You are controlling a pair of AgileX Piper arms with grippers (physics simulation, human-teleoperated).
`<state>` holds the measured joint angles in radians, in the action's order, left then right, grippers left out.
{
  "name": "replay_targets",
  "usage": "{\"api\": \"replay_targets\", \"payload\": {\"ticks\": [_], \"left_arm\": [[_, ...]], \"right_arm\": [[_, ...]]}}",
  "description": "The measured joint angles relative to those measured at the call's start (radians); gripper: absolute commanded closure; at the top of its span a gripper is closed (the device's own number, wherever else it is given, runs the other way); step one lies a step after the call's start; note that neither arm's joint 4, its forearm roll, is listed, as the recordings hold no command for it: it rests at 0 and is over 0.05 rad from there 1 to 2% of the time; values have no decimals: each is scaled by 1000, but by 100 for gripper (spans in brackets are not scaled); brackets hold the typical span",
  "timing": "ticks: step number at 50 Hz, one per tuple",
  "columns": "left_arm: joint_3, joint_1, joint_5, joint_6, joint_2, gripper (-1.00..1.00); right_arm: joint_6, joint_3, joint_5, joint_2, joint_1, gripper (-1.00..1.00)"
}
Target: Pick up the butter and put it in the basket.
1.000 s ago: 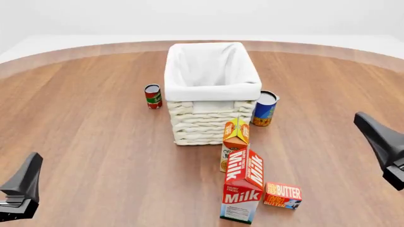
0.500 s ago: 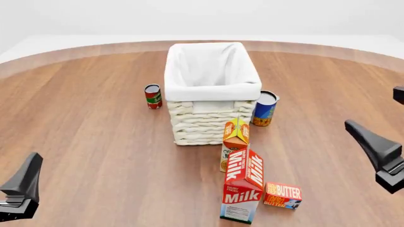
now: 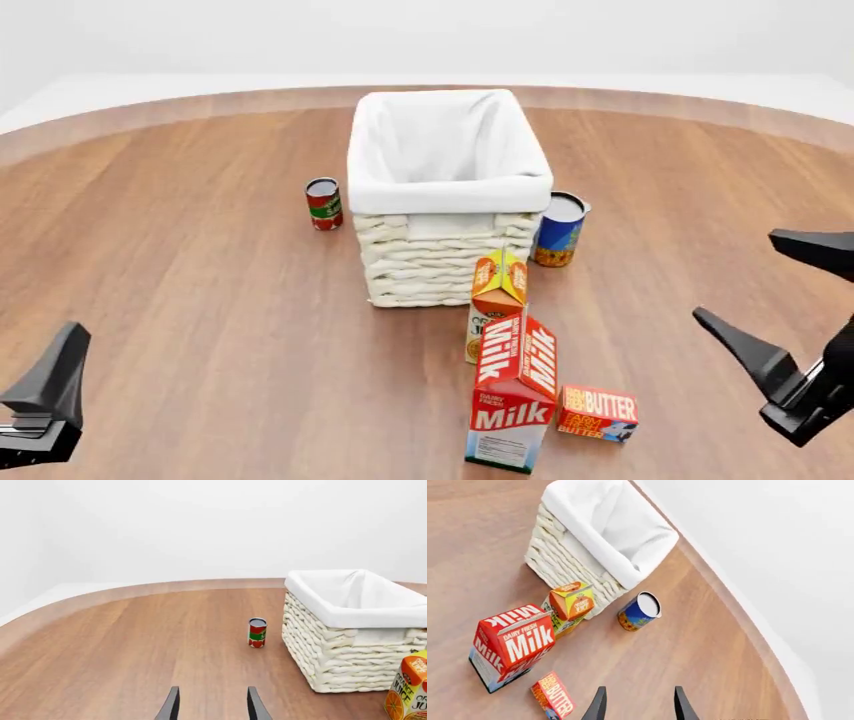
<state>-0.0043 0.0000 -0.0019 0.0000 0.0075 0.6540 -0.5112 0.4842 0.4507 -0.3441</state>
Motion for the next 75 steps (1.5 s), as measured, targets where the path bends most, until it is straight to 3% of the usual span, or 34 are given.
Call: {"api": "replay_targets", "payload": {"ticks": [25,51,75], "left_arm": [[0,0,0,0,0,-100],[0,0,0,0,0,-100],[0,0,0,0,0,-100]], "right_arm": [[81,7,52,50,-12,-100],[61,34,105,90,-69,-100],[-157,26,138,163,-149,-100]]}}
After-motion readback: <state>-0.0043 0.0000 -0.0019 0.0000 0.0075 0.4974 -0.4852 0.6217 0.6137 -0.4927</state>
